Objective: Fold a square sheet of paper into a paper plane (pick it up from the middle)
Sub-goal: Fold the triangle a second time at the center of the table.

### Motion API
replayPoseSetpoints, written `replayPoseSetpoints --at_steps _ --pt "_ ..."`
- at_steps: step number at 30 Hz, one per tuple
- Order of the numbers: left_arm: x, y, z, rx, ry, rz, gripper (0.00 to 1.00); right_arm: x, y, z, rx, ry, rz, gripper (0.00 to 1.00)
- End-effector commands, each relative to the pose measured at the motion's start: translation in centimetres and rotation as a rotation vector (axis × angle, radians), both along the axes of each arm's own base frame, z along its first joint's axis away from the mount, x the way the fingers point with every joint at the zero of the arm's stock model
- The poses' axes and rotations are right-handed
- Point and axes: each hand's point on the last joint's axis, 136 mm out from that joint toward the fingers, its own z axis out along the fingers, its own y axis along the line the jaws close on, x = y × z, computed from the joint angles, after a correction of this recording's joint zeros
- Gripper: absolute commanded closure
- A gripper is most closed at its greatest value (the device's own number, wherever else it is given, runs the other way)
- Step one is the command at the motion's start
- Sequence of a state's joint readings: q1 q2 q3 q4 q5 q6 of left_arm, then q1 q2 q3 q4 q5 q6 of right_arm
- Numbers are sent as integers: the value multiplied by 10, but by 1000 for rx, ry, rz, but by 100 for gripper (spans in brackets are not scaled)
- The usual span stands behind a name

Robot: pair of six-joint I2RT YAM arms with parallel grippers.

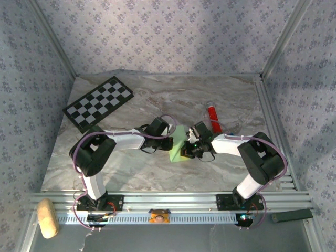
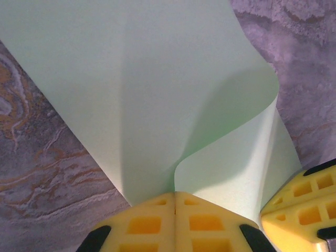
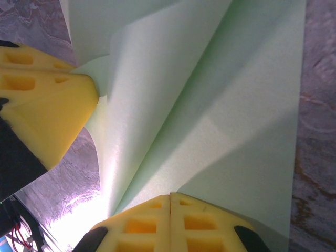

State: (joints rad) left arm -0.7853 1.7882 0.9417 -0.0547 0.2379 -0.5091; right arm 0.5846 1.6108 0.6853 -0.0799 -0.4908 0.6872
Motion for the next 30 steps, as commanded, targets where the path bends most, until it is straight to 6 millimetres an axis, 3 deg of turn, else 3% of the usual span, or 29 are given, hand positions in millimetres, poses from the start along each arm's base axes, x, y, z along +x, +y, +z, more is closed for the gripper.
replayPoseSetpoints --at_steps 1,22,30 --pt "6 -10 10 -46 -20 -22 97 -14 -25 -29 -121 67 -23 95" --pt "5 -3 -9 -8 12 -8 97 -13 -25 -29 -123 69 -24 95" --pt "2 -3 -11 -9 26 -10 98 4 -17 -10 -65 21 -52 90"
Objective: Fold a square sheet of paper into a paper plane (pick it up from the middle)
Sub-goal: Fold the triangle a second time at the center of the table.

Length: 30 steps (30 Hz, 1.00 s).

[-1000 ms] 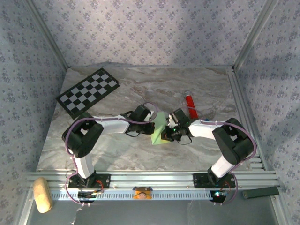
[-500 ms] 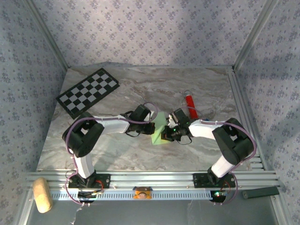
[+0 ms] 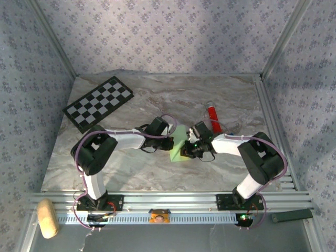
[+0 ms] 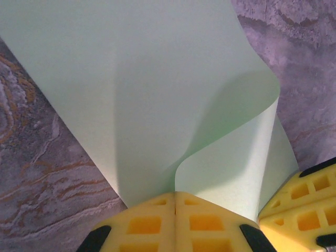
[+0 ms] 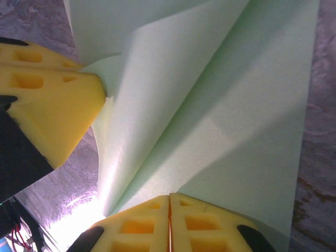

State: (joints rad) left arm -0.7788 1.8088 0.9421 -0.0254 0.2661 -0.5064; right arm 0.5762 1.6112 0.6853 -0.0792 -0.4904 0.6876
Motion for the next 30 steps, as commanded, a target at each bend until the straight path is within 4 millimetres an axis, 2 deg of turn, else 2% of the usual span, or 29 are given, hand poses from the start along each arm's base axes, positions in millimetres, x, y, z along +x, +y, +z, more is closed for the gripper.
replayPoseSetpoints --at_steps 1,3,6,9,13,18,24,30 --pt "0 2 -8 13 17 2 98 5 -13 -4 -46 8 -52 90" --pt "0 3 -9 17 23 7 98 14 -11 12 7 -34 -86 90" --pt "-1 4 -12 20 33 15 99 24 -13 24 49 -52 -148 93" --pt "-2 3 -14 13 39 17 99 29 2 35 154 -48 -126 95" --pt "-2 2 -13 14 38 12 99 32 20 42 226 -37 -108 99" --pt "-2 2 -13 17 38 10 99 33 33 38 238 -20 -84 100" --pt "-2 2 -15 20 43 8 99 33 37 27 250 9 -80 100" --pt "-2 3 -17 28 46 6 99 27 30 11 224 31 -95 100"
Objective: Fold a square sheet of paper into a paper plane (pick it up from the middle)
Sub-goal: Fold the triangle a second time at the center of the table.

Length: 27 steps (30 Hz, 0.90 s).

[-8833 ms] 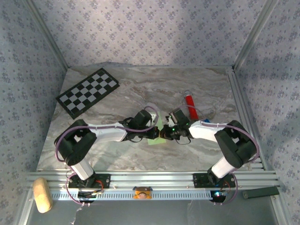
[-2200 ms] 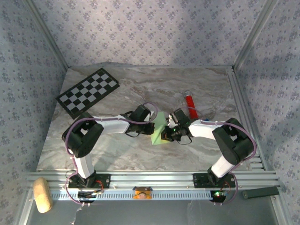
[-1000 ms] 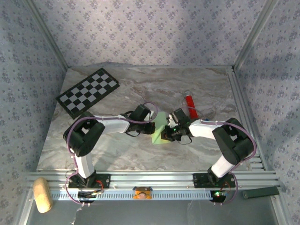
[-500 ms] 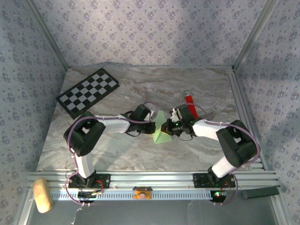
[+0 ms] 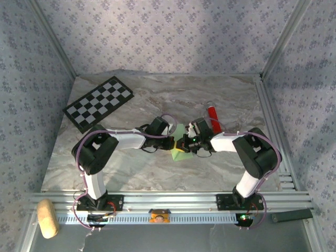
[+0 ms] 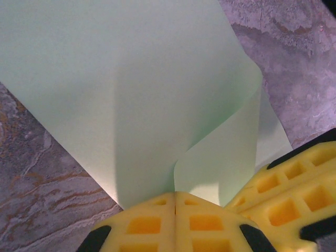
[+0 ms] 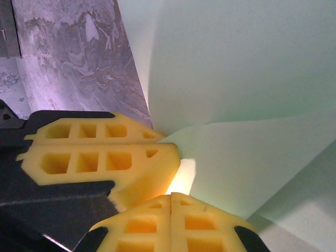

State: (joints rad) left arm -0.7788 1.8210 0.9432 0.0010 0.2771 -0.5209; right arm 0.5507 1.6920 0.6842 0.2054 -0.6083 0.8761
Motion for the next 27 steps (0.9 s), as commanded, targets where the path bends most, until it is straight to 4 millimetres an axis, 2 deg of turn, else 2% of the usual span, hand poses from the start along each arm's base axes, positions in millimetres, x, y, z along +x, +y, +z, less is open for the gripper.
replayPoseSetpoints --at_steps 1,6,9,16,19,23,27 --pt "-4 7 -17 50 43 0 99 -4 -1 -8 7 22 -2 100" --pt "-4 9 -20 64 47 -7 99 -12 -12 -30 -19 58 -31 100" --pt "-5 10 -22 73 47 -11 99 -13 -13 -32 -9 66 -39 100" --pt "-4 13 -22 91 43 -12 99 3 -13 5 27 -30 -43 98" --pt "-4 13 -21 91 45 -14 99 13 -15 12 19 -52 -45 98" --pt "-6 13 -22 94 52 -23 99 20 -20 -3 -28 -16 -65 98" --pt "-7 15 -23 102 52 -28 99 13 -31 -31 -88 49 -106 98"
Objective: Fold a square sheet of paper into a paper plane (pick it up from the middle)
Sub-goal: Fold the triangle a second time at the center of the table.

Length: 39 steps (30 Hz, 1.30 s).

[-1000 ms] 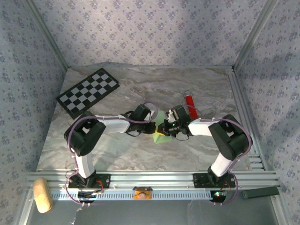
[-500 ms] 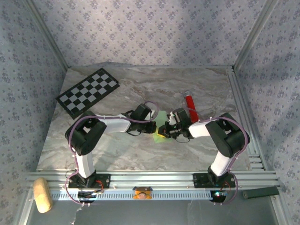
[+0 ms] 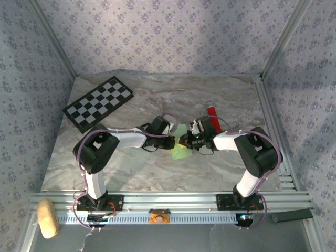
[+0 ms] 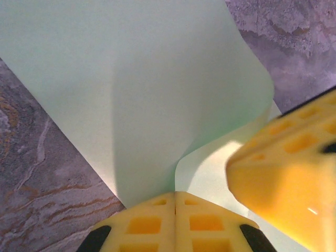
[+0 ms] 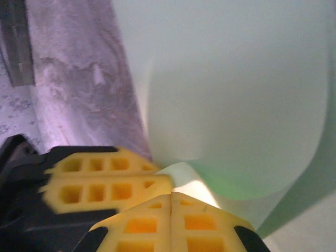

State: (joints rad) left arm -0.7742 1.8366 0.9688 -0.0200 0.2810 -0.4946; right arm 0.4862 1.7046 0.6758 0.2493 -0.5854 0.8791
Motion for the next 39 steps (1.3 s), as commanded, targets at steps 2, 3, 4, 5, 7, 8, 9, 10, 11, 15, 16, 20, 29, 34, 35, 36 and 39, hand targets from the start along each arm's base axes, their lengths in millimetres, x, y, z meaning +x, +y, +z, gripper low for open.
replayPoseSetpoints --at_steps 2,3,4,5,7,8,9,10,11,15,16,20,29,34,35,36,39 --pt "-10 17 -24 95 58 -6 99 -15 -19 -38 -94 107 -47 98" --pt "-11 18 -24 97 61 -6 99 -17 -20 -41 -88 120 -56 98" --pt "-11 18 -25 97 62 -6 99 -17 -19 -41 -81 125 -58 98" --pt "-13 18 -26 98 66 -8 99 -16 -19 -38 -72 122 -61 98" --pt "-13 20 -27 101 66 -9 99 -12 -17 -29 -61 103 -62 97" --pt "-14 20 -28 105 67 -10 99 -10 -16 -23 -56 94 -59 97" --pt "-14 22 -28 108 66 -9 100 -6 -14 -14 -46 75 -49 96" --pt "-14 22 -29 108 67 -9 99 -4 -12 -7 -39 61 -38 96" --pt "-14 22 -28 109 66 -9 99 -1 -10 0 -38 42 -32 95" --pt "-15 22 -28 108 66 -13 99 10 -15 3 -48 39 -37 94" --pt "-15 22 -28 109 68 -16 99 11 -16 0 -50 48 -40 94" --pt "-15 23 -29 115 66 -21 100 6 -26 -24 -123 110 -58 96" --pt "-15 24 -28 118 66 -22 99 7 -35 -26 -96 112 -120 96" --pt "-15 25 -30 125 68 -25 100 23 -29 5 -54 37 -91 93" --pt "-15 25 -30 126 67 -28 100 25 -31 6 -57 37 -95 93" --pt "-16 26 -31 128 70 -28 100 26 -33 3 -69 43 -98 93" --pt "-15 27 -32 129 71 -26 100 26 -39 -6 -101 69 -107 93"
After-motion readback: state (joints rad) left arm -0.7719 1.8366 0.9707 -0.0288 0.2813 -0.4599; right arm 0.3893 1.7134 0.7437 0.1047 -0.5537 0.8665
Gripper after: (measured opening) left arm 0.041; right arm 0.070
